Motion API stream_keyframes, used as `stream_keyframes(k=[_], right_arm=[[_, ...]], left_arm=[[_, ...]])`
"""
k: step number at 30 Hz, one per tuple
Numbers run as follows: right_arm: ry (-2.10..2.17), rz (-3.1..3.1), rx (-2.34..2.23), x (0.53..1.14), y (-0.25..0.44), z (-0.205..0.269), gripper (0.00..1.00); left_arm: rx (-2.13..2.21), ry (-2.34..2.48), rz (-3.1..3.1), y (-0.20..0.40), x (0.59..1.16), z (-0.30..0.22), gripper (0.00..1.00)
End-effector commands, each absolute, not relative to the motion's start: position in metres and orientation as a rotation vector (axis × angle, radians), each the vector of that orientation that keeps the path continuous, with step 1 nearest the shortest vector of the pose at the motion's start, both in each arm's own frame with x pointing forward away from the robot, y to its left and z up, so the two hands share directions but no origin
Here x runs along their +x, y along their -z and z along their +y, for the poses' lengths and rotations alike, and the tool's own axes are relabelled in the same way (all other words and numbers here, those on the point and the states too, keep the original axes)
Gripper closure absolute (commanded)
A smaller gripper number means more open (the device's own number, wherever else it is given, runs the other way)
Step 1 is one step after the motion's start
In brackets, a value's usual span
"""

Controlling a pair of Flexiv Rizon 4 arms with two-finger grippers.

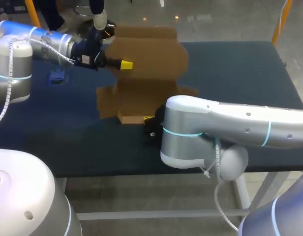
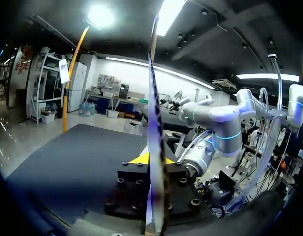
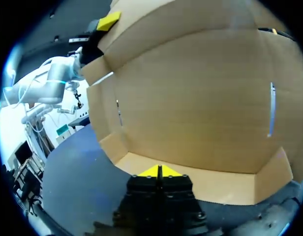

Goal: Assemble the packaging by folding the flat box into shape, placing the metal phone stand inside, and closing the box properly

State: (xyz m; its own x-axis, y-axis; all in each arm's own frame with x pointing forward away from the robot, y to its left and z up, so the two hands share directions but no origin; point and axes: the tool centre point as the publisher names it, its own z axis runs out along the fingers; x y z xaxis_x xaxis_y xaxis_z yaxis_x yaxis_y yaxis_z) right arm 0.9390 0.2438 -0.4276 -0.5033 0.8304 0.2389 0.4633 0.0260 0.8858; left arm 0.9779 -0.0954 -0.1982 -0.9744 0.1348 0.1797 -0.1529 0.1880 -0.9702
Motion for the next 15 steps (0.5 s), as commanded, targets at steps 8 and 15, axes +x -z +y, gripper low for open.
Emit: stream_keyframes(k=[8,15], right_arm=[[-1.418,1.926,1.345,0.940,0.433,0.249,1.00],[-1.418,1.926,1.345,0.940,0.433,0.249,1.00]], left_arm=[[0.067,-1.881,-2.288,0.202,0.943,-0.102,1.00],[0.079,-1.884,-2.286,0.208,0.933,-0.104,1.00]])
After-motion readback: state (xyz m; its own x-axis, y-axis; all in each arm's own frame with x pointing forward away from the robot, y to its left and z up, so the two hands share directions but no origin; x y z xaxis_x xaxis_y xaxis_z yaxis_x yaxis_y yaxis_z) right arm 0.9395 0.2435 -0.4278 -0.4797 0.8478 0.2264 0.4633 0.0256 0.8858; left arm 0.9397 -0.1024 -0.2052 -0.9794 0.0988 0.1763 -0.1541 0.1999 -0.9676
